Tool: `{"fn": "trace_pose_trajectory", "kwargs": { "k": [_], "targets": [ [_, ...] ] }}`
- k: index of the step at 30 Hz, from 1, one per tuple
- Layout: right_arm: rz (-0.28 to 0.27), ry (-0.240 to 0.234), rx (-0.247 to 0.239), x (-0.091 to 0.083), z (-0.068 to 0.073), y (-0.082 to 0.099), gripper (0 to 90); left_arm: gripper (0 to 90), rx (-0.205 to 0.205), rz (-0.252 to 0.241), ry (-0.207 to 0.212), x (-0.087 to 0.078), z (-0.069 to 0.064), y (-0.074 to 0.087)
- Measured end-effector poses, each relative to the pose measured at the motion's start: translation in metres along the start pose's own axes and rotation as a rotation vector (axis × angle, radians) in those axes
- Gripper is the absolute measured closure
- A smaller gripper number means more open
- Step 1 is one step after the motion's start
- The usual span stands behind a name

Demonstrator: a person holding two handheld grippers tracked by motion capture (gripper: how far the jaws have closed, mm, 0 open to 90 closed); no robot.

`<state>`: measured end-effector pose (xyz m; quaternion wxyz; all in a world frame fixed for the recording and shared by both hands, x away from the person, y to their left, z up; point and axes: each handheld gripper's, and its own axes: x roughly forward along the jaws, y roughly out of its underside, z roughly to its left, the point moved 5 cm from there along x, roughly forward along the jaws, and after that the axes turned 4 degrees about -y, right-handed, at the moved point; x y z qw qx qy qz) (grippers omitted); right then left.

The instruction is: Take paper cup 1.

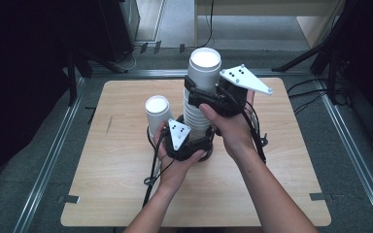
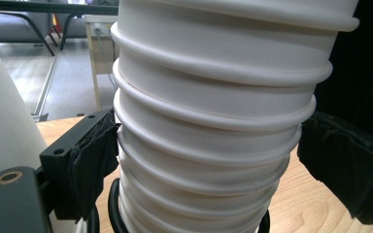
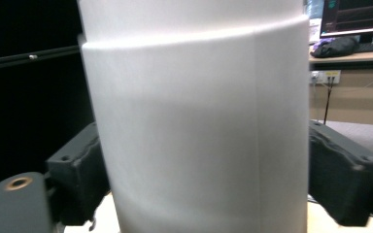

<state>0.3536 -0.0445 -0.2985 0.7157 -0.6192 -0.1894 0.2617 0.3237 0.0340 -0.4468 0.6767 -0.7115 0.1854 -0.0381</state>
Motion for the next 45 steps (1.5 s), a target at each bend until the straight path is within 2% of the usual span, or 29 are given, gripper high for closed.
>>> {"fn": "trace_pose_trajectory", "kwargs": {
  "k": [8,17,19,21,22,23,25,28,31,35,38,40,45],
  "targets": [
    [-0.029,-0.001,-0.017,-0.002,0.002,-0.007,15.3,8.1,0.001,-0.001,0.000,0.000,0.000,0.000],
    [-0.073,-0.010,-0.001,-0.008,0.004,-0.024,15.2,8.1,0.004,-0.001,0.001,0.000,0.000,0.000],
    [-0.066,-0.011,-0.016,-0.009,0.005,-0.027,15.2,8.1,0.005,-0.001,0.001,0.000,0.000,0.000],
    [-0.095,-0.002,-0.010,-0.012,0.004,-0.032,15.5,8.2,0.003,-0.001,0.002,0.000,0.000,0.000],
    [-0.083,-0.001,0.002,-0.011,0.004,-0.031,15.6,8.1,0.004,-0.001,0.001,0.000,0.000,0.000],
    [-0.054,-0.003,-0.012,-0.009,0.005,-0.028,15.6,8.1,0.004,-0.001,0.000,0.000,0.000,0.000],
    [-0.044,0.006,-0.062,-0.008,0.007,-0.025,15.6,8.2,-0.001,0.001,0.002,-0.001,0.000,0.000],
    [-0.049,0.001,-0.032,-0.008,0.006,-0.026,15.6,8.5,0.001,-0.010,0.007,-0.002,0.001,-0.001],
    [-0.045,-0.008,-0.052,-0.008,0.008,-0.025,15.6,8.4,0.012,-0.031,0.012,-0.006,0.000,-0.005],
    [-0.038,-0.014,-0.044,-0.007,0.006,-0.024,15.6,8.4,0.018,-0.054,0.015,-0.010,-0.001,-0.010],
    [-0.014,-0.013,-0.041,-0.006,0.005,-0.020,15.6,8.3,0.027,-0.091,0.030,-0.016,-0.003,-0.019],
    [0.000,-0.013,-0.057,-0.005,0.004,-0.018,15.6,8.2,0.034,-0.097,0.033,-0.017,-0.003,-0.023],
    [0.010,-0.017,-0.042,-0.004,0.003,-0.016,15.6,5.8,0.045,-0.122,0.041,-0.019,-0.001,-0.041]
  ]
}}
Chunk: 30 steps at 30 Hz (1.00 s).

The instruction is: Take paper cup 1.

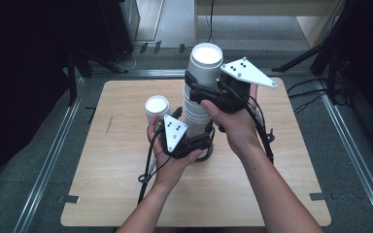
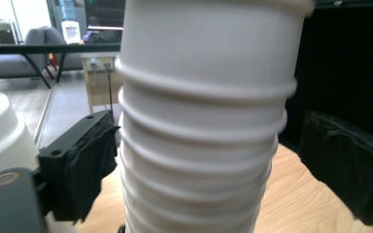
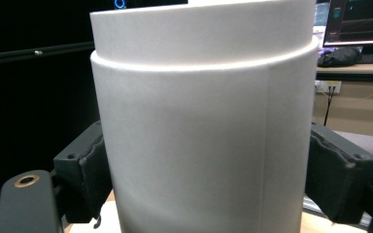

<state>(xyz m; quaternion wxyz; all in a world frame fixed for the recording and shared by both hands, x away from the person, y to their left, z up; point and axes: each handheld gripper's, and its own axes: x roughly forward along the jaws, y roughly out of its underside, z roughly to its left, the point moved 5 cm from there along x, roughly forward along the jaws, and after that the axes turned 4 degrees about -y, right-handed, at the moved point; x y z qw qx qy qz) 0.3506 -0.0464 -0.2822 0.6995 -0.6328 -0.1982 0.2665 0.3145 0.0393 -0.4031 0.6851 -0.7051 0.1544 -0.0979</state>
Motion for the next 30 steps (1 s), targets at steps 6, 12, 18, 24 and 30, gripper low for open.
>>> {"fn": "trace_pose_trajectory", "kwargs": {
  "k": [6,12,18,24,30],
  "targets": [
    [0.028,-0.003,-0.012,0.001,0.001,0.004,15.5,4.5,0.016,-0.026,-0.006,0.004,0.004,-0.019],
    [0.031,-0.010,0.003,0.002,-0.001,0.005,15.5,4.3,0.030,-0.021,0.013,0.009,0.003,-0.024],
    [0.039,-0.012,0.009,0.002,-0.003,0.006,15.6,4.2,0.017,-0.038,0.022,0.008,-0.001,-0.027],
    [0.055,-0.020,0.017,0.003,-0.003,0.009,15.6,4.2,0.009,-0.025,0.032,0.013,0.000,-0.031],
    [0.052,-0.021,0.031,0.003,-0.004,0.009,15.6,3.4,-0.003,0.001,0.041,0.018,0.002,-0.028]
  ]
}}
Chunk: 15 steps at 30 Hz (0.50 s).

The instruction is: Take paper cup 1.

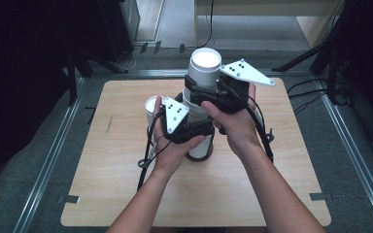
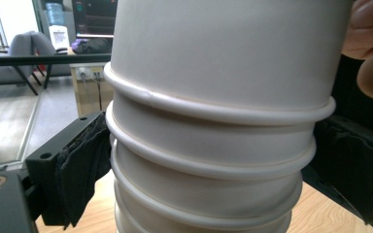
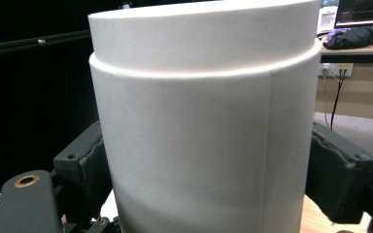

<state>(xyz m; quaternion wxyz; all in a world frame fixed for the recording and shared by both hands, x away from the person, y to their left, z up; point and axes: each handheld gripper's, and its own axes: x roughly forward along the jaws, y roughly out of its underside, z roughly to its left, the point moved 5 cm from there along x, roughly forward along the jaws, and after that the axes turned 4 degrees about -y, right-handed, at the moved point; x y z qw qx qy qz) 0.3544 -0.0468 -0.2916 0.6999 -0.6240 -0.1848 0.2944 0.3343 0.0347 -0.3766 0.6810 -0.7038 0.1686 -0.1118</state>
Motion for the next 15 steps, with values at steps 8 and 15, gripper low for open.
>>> {"fn": "trace_pose_trajectory", "kwargs": {
  "k": [8,15],
  "targets": [
    [0.003,-0.022,0.009,-0.002,-0.001,0.006,12.6,4.5,0.005,0.000,0.013,-0.001,0.001,0.000],
    [0.040,-0.035,0.013,-0.002,-0.006,0.019,5.2,5.1,0.005,-0.003,0.017,-0.002,0.001,0.000]
  ]
}}
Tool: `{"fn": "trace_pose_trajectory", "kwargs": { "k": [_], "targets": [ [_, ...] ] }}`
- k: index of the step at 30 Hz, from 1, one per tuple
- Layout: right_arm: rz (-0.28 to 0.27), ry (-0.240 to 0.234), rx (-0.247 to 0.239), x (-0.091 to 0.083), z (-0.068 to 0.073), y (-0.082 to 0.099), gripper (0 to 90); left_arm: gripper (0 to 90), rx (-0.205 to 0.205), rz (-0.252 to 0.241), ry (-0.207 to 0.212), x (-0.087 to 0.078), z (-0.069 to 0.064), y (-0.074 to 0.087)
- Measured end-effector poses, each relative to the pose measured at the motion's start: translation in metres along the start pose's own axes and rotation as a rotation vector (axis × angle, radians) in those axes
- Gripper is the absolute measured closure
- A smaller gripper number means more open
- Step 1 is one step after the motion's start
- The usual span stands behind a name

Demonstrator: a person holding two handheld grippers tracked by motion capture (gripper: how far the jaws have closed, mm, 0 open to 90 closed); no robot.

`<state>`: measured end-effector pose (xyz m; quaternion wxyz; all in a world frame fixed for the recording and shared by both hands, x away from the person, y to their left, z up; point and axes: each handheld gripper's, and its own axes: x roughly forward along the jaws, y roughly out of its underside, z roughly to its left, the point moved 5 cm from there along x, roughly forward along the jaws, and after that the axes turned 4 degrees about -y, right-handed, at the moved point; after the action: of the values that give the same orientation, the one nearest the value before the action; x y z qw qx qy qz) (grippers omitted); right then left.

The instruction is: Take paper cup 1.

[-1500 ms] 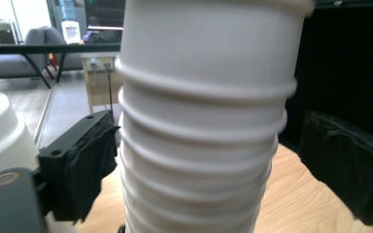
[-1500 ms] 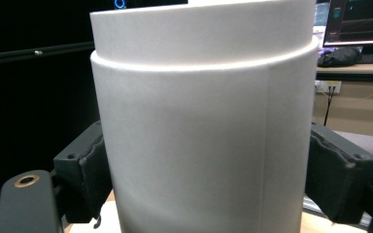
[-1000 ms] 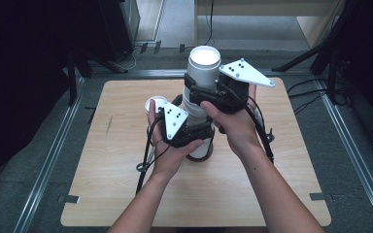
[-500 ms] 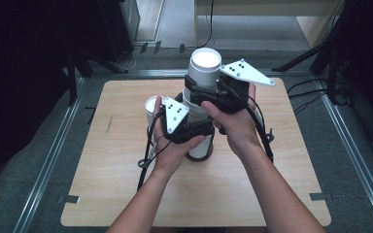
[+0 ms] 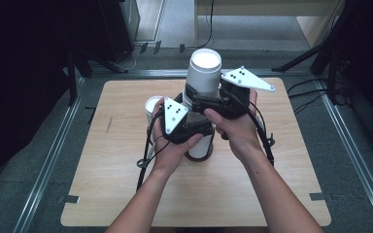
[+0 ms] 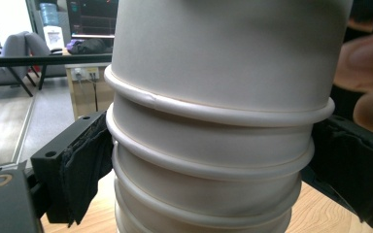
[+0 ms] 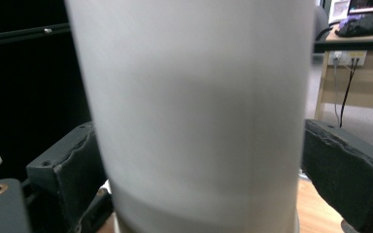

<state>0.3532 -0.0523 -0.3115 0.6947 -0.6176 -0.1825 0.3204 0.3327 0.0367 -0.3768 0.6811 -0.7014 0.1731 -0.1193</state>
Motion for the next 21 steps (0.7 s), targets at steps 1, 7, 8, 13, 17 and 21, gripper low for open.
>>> {"fn": "trace_pose_trajectory", "kwargs": {
  "k": [1,7,8,13,17,21],
  "targets": [
    [0.006,-0.007,0.010,0.000,-0.001,0.002,4.8,5.2,-0.002,-0.002,0.000,0.000,0.000,0.000],
    [0.020,-0.011,-0.021,0.002,-0.001,0.009,8.7,5.5,0.001,0.000,0.001,0.000,0.000,0.000],
    [0.017,-0.008,-0.021,0.002,-0.001,0.009,9.3,5.7,0.002,-0.001,0.001,0.000,0.000,0.000],
    [-0.012,0.005,-0.031,0.000,0.001,0.005,11.1,6.1,0.002,-0.001,0.002,0.000,0.000,0.000],
    [-0.032,0.013,-0.040,-0.001,0.002,-0.001,12.9,6.3,0.003,-0.002,0.003,0.000,0.001,0.001],
    [-0.045,0.022,-0.060,-0.002,0.004,-0.006,14.3,6.3,0.002,-0.006,0.001,0.000,0.000,0.001]
  ]
}}
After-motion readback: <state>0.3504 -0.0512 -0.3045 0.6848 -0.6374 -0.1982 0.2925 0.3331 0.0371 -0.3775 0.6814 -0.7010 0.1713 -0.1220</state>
